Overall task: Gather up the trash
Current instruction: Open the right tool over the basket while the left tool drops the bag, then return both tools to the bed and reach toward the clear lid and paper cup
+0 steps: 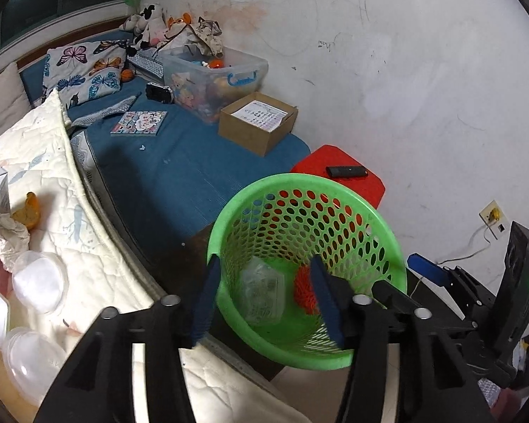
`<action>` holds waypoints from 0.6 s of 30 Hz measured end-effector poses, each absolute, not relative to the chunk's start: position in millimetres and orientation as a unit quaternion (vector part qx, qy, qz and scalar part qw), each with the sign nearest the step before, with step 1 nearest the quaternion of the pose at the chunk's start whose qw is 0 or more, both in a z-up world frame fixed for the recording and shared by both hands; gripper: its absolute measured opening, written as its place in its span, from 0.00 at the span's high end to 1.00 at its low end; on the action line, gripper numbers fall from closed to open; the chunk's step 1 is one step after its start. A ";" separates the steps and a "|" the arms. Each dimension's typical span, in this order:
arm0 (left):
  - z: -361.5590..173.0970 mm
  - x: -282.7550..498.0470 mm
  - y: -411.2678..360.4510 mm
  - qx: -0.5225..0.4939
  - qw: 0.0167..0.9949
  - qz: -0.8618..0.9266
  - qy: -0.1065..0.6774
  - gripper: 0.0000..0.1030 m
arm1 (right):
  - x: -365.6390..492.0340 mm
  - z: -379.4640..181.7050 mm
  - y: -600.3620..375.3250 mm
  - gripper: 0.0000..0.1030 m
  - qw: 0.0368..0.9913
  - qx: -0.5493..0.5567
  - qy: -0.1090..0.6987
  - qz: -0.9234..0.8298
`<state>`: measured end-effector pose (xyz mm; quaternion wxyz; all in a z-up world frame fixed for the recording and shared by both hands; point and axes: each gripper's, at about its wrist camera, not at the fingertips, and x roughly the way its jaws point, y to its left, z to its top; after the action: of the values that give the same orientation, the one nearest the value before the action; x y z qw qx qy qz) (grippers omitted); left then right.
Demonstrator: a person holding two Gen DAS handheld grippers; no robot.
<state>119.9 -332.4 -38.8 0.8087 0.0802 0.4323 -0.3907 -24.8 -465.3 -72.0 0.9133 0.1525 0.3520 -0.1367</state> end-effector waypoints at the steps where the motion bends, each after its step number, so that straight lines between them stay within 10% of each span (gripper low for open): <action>1: -37.9 119.4 -328.5 0.077 0.810 -0.390 0.432 0.49 | -24.5 -71.4 -463.7 0.21 0.913 0.153 0.353 -0.134; 18: 0.6 110.2 -178.2 0.021 0.882 -0.279 0.380 0.41 | 11.1 -48.3 -384.3 0.14 0.929 0.123 0.347 -0.038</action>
<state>110.2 -178.2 0.6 0.8816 0.0212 0.3799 -0.2793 11.1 -384.3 -48.3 0.9289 0.1229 0.3474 -0.0379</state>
